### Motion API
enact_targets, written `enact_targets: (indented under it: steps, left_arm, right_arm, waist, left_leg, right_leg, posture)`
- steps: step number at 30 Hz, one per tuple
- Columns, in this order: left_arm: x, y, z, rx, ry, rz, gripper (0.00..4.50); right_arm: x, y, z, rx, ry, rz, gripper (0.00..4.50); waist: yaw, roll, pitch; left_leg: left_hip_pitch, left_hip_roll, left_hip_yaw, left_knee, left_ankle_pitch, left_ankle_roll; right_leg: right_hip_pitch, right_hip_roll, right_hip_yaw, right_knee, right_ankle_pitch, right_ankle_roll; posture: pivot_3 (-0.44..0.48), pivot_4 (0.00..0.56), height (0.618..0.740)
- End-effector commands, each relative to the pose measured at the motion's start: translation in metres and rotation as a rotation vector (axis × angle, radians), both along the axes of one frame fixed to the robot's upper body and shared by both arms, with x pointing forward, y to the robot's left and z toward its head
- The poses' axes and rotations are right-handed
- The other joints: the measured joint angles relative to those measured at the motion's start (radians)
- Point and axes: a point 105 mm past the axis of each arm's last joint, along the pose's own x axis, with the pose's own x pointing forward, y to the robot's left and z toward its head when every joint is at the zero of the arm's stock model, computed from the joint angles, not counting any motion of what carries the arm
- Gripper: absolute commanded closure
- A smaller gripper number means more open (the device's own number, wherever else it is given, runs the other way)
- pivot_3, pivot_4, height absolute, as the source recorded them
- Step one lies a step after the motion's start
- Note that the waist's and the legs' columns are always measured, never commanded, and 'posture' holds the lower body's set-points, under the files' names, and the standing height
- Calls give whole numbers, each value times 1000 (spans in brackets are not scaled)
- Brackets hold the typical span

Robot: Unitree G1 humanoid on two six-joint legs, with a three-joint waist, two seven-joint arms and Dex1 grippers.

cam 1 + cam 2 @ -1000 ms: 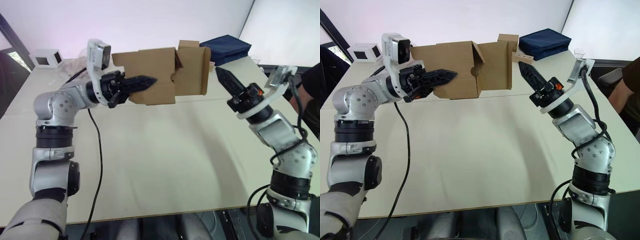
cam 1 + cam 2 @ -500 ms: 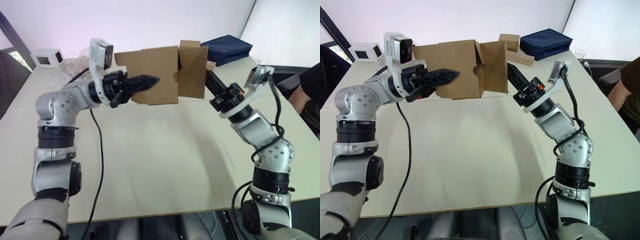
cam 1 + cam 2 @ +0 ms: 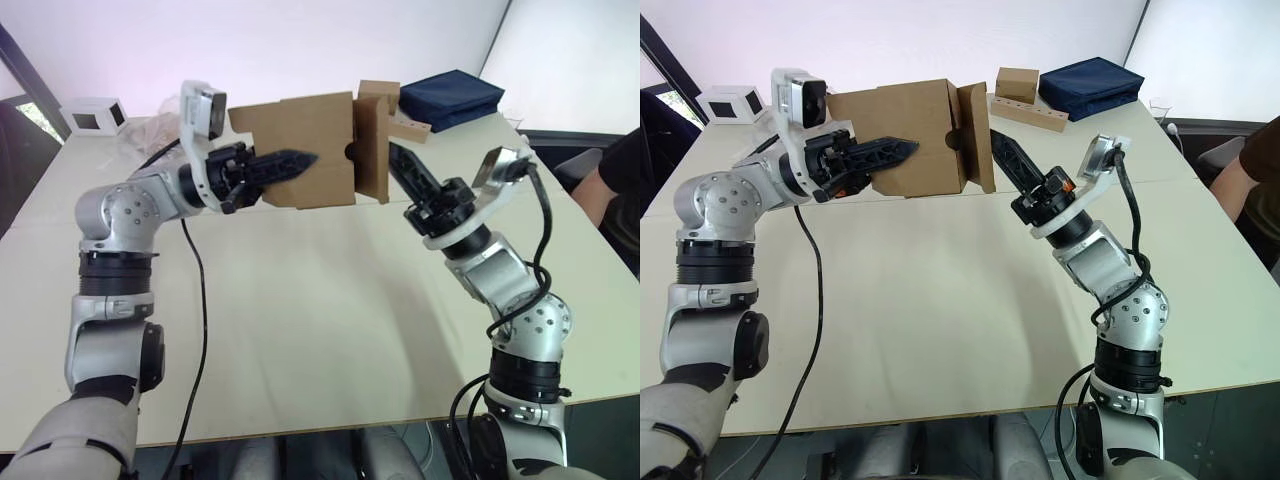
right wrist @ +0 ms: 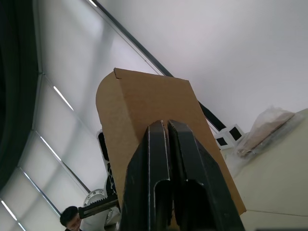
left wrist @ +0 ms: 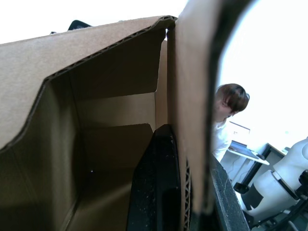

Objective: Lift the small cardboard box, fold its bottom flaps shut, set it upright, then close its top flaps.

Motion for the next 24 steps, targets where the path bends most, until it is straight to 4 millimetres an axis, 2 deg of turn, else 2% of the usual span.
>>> enact_targets:
  steps: [1, 3, 24]
  left_arm:
    - [-5, 2, 18, -27, -70, -4, 4500]
    - [-5, 2, 18, -26, -70, 0, 4500]
    - [-5, 1, 16, -21, -58, 5, 4500]
  right_arm:
    - [-6, 1, 11, 32, -52, 5, 2876]
    - [-6, 0, 12, 59, -47, 10, 2252]
    - [-8, 18, 7, 64, -32, 40, 2252]
  waist:
    - [0, 0, 0]
    - [-1, 0, 0]
    - [-1, 0, 0]
  left_leg:
    - [0, 0, 0, 0, 0, 0]
    - [0, 0, 0, 0, 0, 0]
    - [0, 0, 0, 0, 0, 0]
  right_leg:
    - [0, 0, 0, 0, 0, 0]
    - [0, 0, 0, 0, 0, 0]
    - [0, 0, 0, 0, 0, 0]
  posture:
    - [0, 150, 740]
    - [0, 150, 740]
    - [0, 150, 740]
